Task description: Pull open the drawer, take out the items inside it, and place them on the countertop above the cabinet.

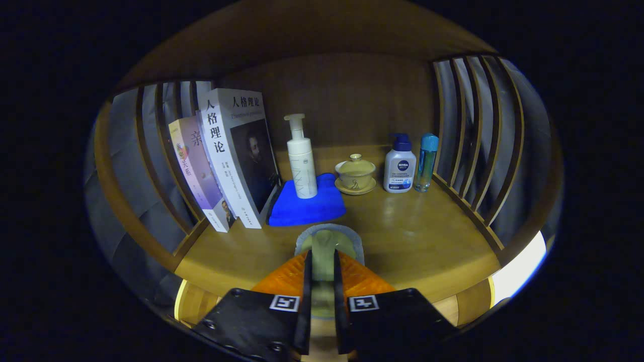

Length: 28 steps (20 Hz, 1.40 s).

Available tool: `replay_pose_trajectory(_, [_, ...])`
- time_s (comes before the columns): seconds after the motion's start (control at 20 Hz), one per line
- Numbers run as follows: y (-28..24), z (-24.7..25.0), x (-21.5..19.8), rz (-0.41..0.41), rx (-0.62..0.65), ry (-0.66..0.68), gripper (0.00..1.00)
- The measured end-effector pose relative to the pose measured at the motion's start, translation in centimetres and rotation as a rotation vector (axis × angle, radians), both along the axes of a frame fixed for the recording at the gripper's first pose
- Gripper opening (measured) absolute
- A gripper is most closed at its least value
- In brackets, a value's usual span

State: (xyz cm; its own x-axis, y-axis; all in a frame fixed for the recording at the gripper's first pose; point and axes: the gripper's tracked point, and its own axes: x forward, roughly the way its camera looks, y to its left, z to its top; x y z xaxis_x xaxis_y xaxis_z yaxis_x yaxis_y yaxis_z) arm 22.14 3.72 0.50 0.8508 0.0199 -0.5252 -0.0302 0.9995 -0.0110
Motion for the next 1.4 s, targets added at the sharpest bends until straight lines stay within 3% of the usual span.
replay_pose_trajectory(0.05, [0.1,-0.1,0.2,0.000,0.003,-0.005,0.23])
replay_pose_trajectory(0.4, [0.4,3.3,-1.2,-0.004,0.016,-0.157,0.98])
replay_pose_trajectory(0.8, [2.2,6.3,-10.7,0.116,0.014,-0.309,0.98])
replay_pose_trajectory(1.1, [1.2,5.5,-16.9,0.117,-0.030,-0.405,0.98])
replay_pose_trajectory(1.4, [1.3,2.1,-22.1,0.126,-0.023,-0.417,0.98])
